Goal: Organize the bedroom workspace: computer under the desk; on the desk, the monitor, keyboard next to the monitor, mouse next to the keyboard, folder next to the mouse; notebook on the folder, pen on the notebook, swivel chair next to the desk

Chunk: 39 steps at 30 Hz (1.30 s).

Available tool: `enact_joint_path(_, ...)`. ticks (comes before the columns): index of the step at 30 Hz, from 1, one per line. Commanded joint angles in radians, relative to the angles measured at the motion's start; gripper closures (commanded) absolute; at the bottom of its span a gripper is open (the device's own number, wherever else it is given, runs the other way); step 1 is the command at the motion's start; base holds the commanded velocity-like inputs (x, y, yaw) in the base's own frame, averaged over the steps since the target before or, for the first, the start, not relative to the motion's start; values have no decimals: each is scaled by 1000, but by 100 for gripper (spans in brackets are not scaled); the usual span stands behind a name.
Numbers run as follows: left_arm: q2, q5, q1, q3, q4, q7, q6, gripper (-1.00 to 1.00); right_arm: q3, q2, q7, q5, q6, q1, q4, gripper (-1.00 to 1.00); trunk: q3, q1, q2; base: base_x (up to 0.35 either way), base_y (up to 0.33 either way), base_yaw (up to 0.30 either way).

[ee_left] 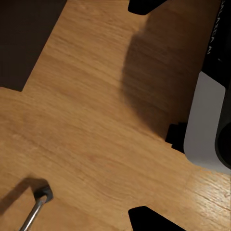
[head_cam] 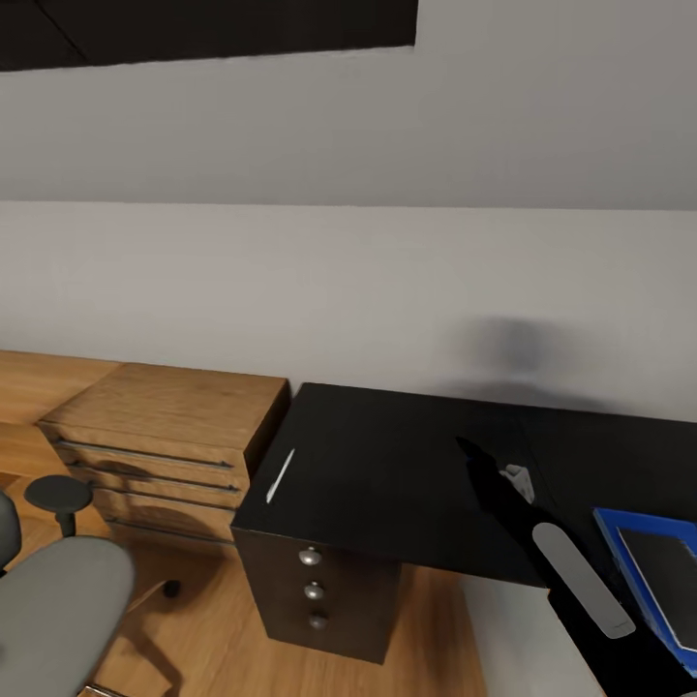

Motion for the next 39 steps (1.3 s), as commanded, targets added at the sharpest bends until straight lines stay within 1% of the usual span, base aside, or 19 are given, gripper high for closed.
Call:
enact_joint_path(1,0,6,-1,0,1,2,-3,-100,1,-1,-6,-3,1,-1,-1,-100,-1,1,-1,286,211,0)
enact_joint_path(4,0,6,-1,0,1,2,-3,-100,10,-1,-6,-1,0,-1,5,-100,-1,1,-1,279,223,0)
enact_joint_path(7,0,6,-1,0,1,2,-3,-100,30,-1,-6,4,-1,-1,20,-100,-1,1,-1,274,231,0)
enact_joint_path(10,0,6,-1,-1,1,2,-3,-100,57,-1,-6,25,-4,-1,42,-100,-1,1,-1,272,217,0)
enact_joint_path(11,0,6,-1,-1,1,2,-3,-100,78,0,-6,56,-14,-1,52,-100,-1,1,-1,270,132,0)
enact_joint_path(13,0,6,-1,-1,1,2,-3,-100,100,1,-8,104,-31,-1,57,-100,-1,1,-1,262,95,0)
enact_joint_path(15,-1,6,-1,-1,1,2,-3,-100,120,9,-13,166,-53,-1,60,-100,-1,1,-1,226,61,0)
enact_joint_path(17,-1,6,-1,-1,1,2,-3,-100,139,26,-23,242,-70,-1,63,-100,-1,1,-1,158,39,0)
enact_joint_path(20,-1,6,-1,-1,1,2,-3,-100,156,59,-62,371,-84,-1,66,-100,-1,1,-1,91,23,0)
enact_joint_path(21,-1,6,-1,-1,1,2,-3,-100,162,85,-108,462,-87,-1,66,-100,-1,1,-1,46,11,0)
enact_joint_path(23,-2,5,-1,-1,1,2,-3,-100,167,110,-170,551,-80,-1,65,-100,-1,1,-1,33,8,0)
enact_joint_path(25,-2,5,-1,-1,1,2,-3,-100,172,135,-243,634,-51,-2,63,-100,-1,1,-1,21,5,0)
enact_joint_path(28,-2,4,-1,-1,1,2,-3,-100,177,182,-363,741,46,-2,56,-100,-1,1,-1,12,3,0)
enact_joint_path(31,-2,5,-1,-1,1,2,-3,-100,177,239,-476,818,188,-3,42,-100,-1,1,-1,6,2,0)
enact_joint_path(35,-2,4,-1,-1,1,2,-3,-100,165,307,-580,877,365,-4,7,-100,-1,1,-1,3,1,0)
enact_joint_path(37,-2,4,-1,-1,1,2,-3,-100,155,323,-606,893,396,-4,-11,-100,-1,1,-1,1,0,0)
enact_joint_path(39,-2,4,-1,-2,1,2,-3,-100,151,335,-625,900,388,-4,-24,-100,-1,1,-1,0,0,0)
